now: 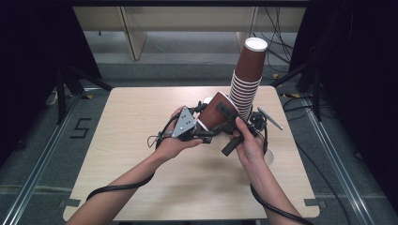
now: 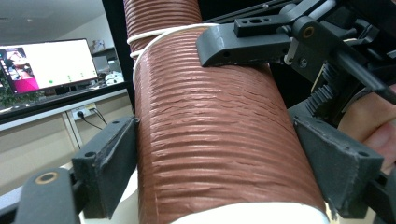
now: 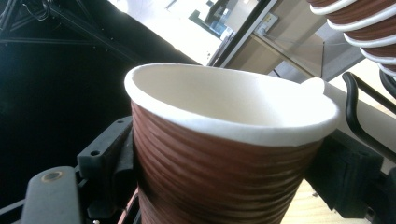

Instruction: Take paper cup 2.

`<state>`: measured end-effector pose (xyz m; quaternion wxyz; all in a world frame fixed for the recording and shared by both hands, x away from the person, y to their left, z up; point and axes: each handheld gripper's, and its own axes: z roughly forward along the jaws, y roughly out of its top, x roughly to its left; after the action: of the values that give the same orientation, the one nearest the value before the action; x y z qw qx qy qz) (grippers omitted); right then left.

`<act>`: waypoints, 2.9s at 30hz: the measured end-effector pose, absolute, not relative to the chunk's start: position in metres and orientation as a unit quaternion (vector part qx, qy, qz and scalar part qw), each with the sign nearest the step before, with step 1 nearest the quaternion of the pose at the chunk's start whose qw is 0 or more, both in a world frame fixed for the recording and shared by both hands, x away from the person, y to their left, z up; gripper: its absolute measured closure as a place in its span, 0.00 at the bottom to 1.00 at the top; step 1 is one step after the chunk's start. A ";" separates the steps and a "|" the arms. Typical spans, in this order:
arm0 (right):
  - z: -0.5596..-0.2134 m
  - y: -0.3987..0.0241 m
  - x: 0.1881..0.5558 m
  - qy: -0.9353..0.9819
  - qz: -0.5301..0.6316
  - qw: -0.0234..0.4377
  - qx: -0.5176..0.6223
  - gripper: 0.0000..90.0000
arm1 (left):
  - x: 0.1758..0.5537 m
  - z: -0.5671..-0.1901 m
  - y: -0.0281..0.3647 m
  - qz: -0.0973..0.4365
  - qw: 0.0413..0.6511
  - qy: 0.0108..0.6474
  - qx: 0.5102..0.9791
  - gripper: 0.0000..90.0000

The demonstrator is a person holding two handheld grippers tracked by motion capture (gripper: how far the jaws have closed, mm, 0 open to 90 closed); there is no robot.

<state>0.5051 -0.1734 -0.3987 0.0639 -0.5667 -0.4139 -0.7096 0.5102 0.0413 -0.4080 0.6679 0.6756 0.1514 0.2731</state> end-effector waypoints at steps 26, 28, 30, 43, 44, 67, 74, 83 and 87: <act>-0.388 -0.184 0.505 -0.436 -0.717 -0.025 -0.543 0.22 | 0.504 -0.415 0.052 0.257 0.652 0.159 0.696 0.08; -0.387 -0.185 0.504 -0.438 -0.715 -0.030 -0.544 0.22 | 0.503 -0.416 0.054 0.256 0.650 0.158 0.698 0.08; -0.385 -0.185 0.503 -0.435 -0.712 -0.023 -0.551 0.22 | 0.503 -0.416 0.057 0.254 0.650 0.161 0.698 0.08; -0.383 -0.194 0.503 -0.462 -0.700 -0.076 -0.539 0.22 | 0.501 -0.418 0.066 0.252 0.644 0.164 0.703 0.08; -0.383 -0.195 0.503 -0.464 -0.701 -0.078 -0.535 0.22 | 0.501 -0.418 0.067 0.251 0.644 0.164 0.704 0.08; -0.382 -0.205 0.483 -0.557 -0.646 -0.204 -0.481 0.22 | 0.494 -0.424 0.086 0.256 0.633 0.182 0.707 0.09; -0.385 -0.200 0.472 -0.596 -0.621 -0.246 -0.446 0.21 | 0.497 -0.426 0.094 0.258 0.633 0.198 0.703 0.10; -0.387 -0.197 0.453 -0.620 -0.595 -0.292 -0.419 0.21 | 0.494 -0.427 0.102 0.260 0.629 0.205 0.704 0.11; -0.390 -0.198 0.448 -0.627 -0.588 -0.295 -0.417 0.21 | 0.495 -0.427 0.105 0.261 0.629 0.210 0.701 0.11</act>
<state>0.4481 -0.1979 -0.3903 -0.2949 -0.4170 -0.6269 -0.5883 0.4946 0.1054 -0.4272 0.6292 0.7013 0.2096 0.2614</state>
